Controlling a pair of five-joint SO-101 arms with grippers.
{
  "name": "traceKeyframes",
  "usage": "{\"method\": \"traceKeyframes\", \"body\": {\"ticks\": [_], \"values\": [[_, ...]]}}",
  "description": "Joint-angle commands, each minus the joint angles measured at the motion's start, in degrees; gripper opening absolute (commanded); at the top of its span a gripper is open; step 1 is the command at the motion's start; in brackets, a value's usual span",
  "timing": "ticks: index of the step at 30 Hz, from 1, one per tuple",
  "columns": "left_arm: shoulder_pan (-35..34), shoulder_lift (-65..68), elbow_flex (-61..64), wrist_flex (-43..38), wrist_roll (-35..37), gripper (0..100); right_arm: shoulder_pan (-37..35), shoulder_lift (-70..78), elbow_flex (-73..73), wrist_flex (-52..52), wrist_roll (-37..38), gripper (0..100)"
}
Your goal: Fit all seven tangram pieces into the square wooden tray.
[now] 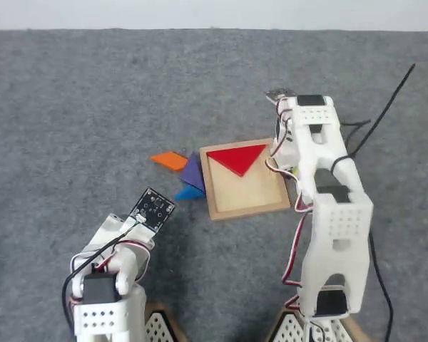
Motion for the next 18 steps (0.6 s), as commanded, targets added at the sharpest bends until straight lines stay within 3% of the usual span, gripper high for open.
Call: {"method": "traceKeyframes", "body": {"ticks": [1,7,18], "values": [[-0.2,-1.1,-0.5,0.7,-0.8,1,-0.7,-8.0,10.2,-8.6,-0.4,31.8],[-0.3,-1.1,-0.5,0.7,-0.8,1,-0.6,-9.9,11.6,-14.5,-0.1,31.8],[-0.4,-1.1,-0.5,0.7,-0.8,1,-0.5,-9.9,9.5,-15.8,-0.4,31.4]]}}
